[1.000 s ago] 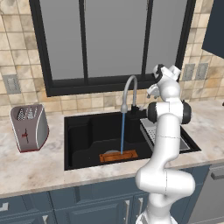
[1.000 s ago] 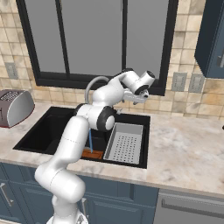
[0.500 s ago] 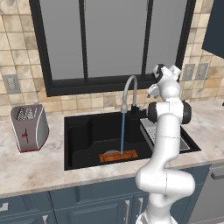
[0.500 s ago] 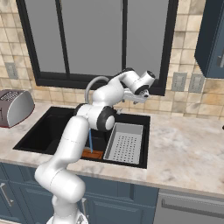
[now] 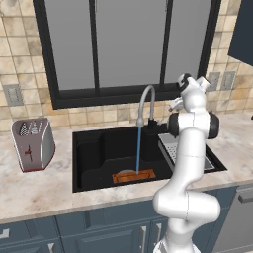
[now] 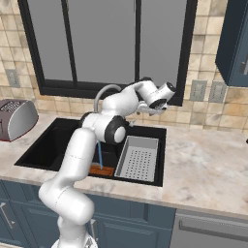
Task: Turn on the sink faucet with hot water and rinse the cutting board for ten seconds, then turn off the faucet. Push the cutting board to reach the water if necessary.
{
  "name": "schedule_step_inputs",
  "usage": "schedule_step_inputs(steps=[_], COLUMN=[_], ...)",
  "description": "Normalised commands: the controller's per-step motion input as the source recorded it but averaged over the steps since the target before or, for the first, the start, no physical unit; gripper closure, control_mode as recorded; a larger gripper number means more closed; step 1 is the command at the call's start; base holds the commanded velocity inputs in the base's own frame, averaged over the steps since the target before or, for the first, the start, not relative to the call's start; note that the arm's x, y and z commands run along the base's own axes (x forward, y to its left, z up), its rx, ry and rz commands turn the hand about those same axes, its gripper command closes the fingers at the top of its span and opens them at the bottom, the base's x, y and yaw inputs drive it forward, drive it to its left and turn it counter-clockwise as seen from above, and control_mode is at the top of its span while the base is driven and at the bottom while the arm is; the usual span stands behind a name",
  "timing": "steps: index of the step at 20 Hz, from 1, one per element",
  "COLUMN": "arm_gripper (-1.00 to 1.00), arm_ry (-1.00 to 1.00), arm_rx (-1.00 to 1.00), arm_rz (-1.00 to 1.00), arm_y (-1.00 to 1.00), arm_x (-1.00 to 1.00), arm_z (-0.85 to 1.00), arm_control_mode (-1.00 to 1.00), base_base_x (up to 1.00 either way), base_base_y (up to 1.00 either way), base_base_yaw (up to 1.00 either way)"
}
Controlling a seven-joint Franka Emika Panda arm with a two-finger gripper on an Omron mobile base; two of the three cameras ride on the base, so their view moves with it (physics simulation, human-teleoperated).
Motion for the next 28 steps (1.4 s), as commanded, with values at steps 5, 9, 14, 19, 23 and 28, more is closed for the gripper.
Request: schedule_step_inputs(steps=[5, 9, 14, 19, 23, 28], arm_gripper=[-1.00, -1.00, -1.00, -1.00, -1.00, -1.00], arm_ry=[-0.06, 0.00, 0.00, 0.00, -0.04, -0.05], arm_rx=[0.00, 0.00, 0.00, 0.00, 0.00, 0.00], arm_rz=[0.00, 0.00, 0.00, 0.00, 0.00, 0.00], arm_y=[0.00, 0.00, -0.02, -0.11, -0.17, -0.20], arm_x=[-0.10, 0.00, 0.00, 0.00, 0.00, 0.00], arm_z=[-0.06, -0.03, -0.01, -0.05, 0.00, 0.00], arm_control_mode=[-1.00, -1.00, -1.00, -1.00, -1.00, -1.00], base_base_x=[0.00, 0.00, 0.00, 0.00, 0.00, 0.00], base_base_y=[0.00, 0.00, 0.00, 0.00, 0.00, 0.00], base_base_yaw=[0.00, 0.00, 0.00, 0.00, 0.00, 0.00])
